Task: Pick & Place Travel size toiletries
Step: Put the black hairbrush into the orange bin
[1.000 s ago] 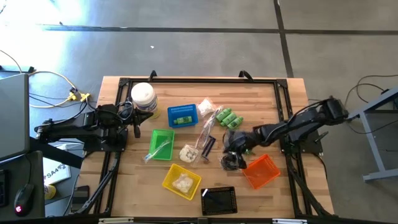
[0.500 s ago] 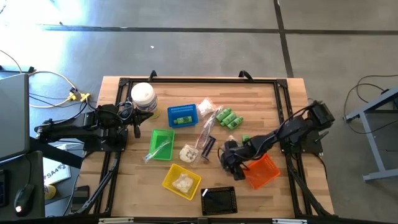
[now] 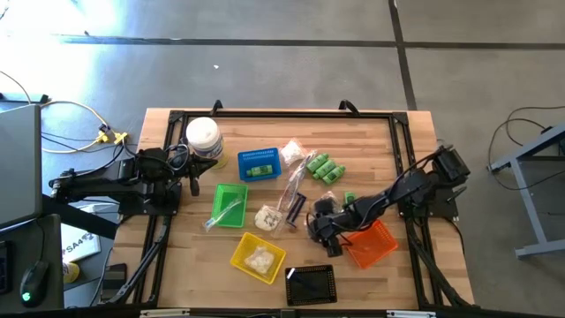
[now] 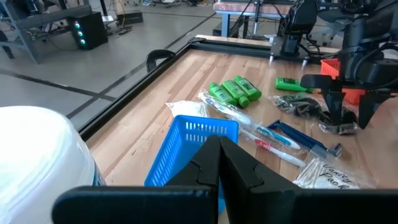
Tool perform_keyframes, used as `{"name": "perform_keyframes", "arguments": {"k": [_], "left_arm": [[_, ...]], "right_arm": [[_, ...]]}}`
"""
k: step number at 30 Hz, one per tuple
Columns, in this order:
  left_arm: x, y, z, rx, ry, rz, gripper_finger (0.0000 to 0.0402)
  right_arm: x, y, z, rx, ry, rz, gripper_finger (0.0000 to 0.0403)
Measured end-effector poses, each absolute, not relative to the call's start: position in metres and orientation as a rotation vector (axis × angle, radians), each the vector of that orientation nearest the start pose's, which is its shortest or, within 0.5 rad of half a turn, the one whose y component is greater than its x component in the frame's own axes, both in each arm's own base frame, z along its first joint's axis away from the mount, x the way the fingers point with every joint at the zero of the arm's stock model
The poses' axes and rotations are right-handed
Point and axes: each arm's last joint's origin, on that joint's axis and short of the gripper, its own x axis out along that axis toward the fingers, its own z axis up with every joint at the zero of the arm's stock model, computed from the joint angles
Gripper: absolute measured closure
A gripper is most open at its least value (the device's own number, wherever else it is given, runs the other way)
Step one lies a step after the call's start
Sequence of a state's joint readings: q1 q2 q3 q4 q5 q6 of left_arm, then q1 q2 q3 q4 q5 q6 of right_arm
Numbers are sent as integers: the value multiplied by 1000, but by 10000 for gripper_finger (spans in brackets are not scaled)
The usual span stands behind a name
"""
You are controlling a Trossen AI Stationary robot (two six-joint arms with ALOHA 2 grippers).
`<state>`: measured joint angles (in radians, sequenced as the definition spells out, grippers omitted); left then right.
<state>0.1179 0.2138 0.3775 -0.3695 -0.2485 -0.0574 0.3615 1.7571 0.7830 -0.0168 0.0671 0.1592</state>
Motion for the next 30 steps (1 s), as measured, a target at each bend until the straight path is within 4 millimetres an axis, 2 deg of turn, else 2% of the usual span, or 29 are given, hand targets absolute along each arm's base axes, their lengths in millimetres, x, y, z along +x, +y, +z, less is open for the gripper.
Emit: {"name": "perform_keyframes", "arguments": {"k": [3, 5, 12, 18, 25, 30], "left_arm": [[86, 17, 239, -43, 196, 371, 402], [86, 17, 239, -43, 196, 371, 402], [86, 17, 239, -43, 196, 371, 402], [86, 17, 239, -43, 196, 370, 402], [86, 17, 239, -43, 196, 369, 402], [86, 17, 239, -44, 196, 367, 402]], "right_arm": [[291, 107, 107, -83, 997, 165, 205], [292, 108, 105, -84, 990, 165, 234], [294, 108, 110, -126, 940, 196, 385], [289, 106, 130, -166, 895, 189, 398], [279, 102, 187, -134, 700, 194, 400], [256, 100, 227, -40, 623, 286, 399]]}}
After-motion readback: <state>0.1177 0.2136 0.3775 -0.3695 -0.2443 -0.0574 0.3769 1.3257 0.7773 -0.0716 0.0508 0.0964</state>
